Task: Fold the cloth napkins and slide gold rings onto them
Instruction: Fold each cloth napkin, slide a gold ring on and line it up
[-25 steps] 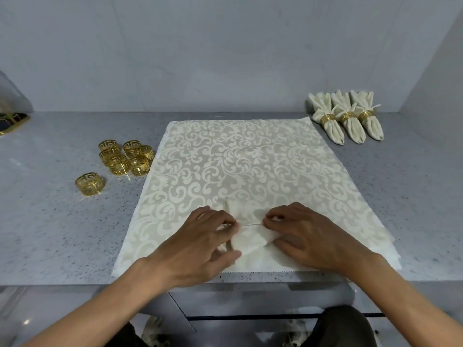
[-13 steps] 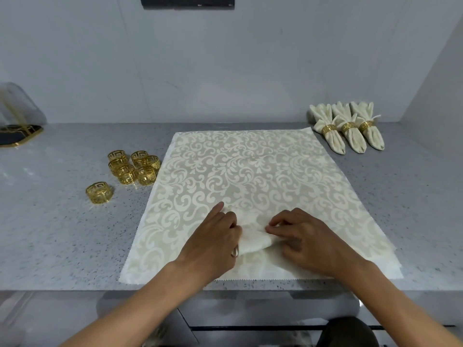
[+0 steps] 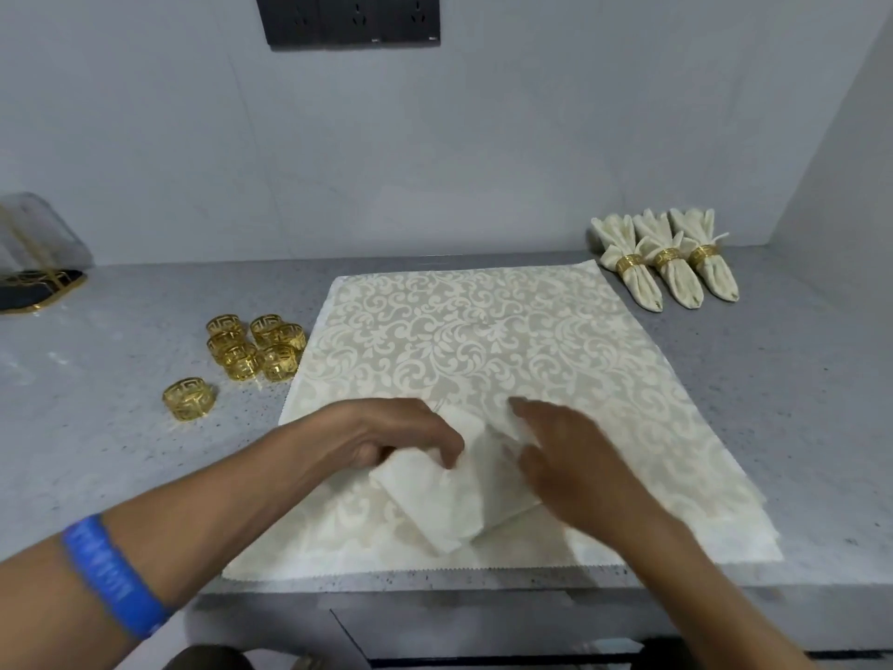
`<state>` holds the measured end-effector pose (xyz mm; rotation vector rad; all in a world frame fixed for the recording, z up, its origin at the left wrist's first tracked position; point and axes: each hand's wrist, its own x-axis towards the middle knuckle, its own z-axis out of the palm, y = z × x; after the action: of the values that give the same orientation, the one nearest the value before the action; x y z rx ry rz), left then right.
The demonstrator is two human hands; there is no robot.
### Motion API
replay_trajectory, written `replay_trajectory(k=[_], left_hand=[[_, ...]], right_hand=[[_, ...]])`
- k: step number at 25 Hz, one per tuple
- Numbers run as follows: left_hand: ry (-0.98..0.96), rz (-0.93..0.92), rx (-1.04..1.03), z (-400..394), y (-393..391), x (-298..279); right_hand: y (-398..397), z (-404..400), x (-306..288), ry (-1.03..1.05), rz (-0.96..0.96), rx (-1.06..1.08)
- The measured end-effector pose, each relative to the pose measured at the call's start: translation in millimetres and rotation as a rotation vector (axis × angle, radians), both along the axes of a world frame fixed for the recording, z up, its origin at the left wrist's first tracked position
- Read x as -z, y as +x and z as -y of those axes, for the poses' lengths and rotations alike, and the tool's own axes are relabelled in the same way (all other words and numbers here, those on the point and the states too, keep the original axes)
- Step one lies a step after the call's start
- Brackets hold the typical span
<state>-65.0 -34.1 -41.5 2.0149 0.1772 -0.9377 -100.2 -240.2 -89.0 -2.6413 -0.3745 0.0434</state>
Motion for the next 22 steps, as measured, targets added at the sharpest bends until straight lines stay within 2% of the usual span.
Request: replay_trajectory(k=[3, 5, 6, 7, 8, 9, 10, 12, 13, 16, 19, 22], left_hand=[[-0.01, -0.019, 0.005, -8.9, 13.0, 16.8], [0.107, 0.127, 0.073, -14.0, 14.4, 18.9], [0.307, 0.32, 0.164, -12.6, 10.5, 21.3], [0.58, 0.618, 0.267, -4.7, 1.5, 25.2], [0.739, 0.913, 0.376, 7.1, -12.2, 31.7], [0.713, 1.098, 0.481, 16.2, -24.8, 43.3], [0.619, 1.116, 0.572, 21.0, -35.4, 57.7], [0.508, 0.975, 0.612, 14.3, -42.4, 78.6], [0.494, 0.925, 0.607, 5.6, -39.0, 87.0], [0.503, 0.939, 0.601, -10.7, -34.0, 97.1], [0.488, 0.954, 0.604, -4.8, -35.8, 97.0], [0.475, 0.949, 0.592, -6.7, -35.8, 94.8]], right_hand=[[-11.2, -13.5, 36.0, -0.098, 0.013, -0.112], [-8.5, -15.0, 43.5, -0.159, 0.018, -0.085], [-7.3, -15.7, 44.3, -0.183, 0.035, -0.059], [-7.4, -17.0, 44.1, -0.194, 0.064, -0.049], [-8.2, -18.8, 46.1, -0.215, 0.083, -0.06], [-8.8, -20.6, 48.7, -0.247, 0.092, -0.085], [-10.1, -19.6, 50.4, -0.267, 0.099, -0.104], [-11.5, -5.9, 50.3, -0.277, 0.086, -0.062], [-12.0, 5.3, 49.3, -0.284, 0.052, -0.011], [-15.8, 32.4, 45.3, -0.305, 0.038, 0.039], [-18.8, 27.6, 36.9, -0.299, 0.22, -0.164], [-16.1, 24.1, 35.1, -0.196, 0.315, -0.332]])
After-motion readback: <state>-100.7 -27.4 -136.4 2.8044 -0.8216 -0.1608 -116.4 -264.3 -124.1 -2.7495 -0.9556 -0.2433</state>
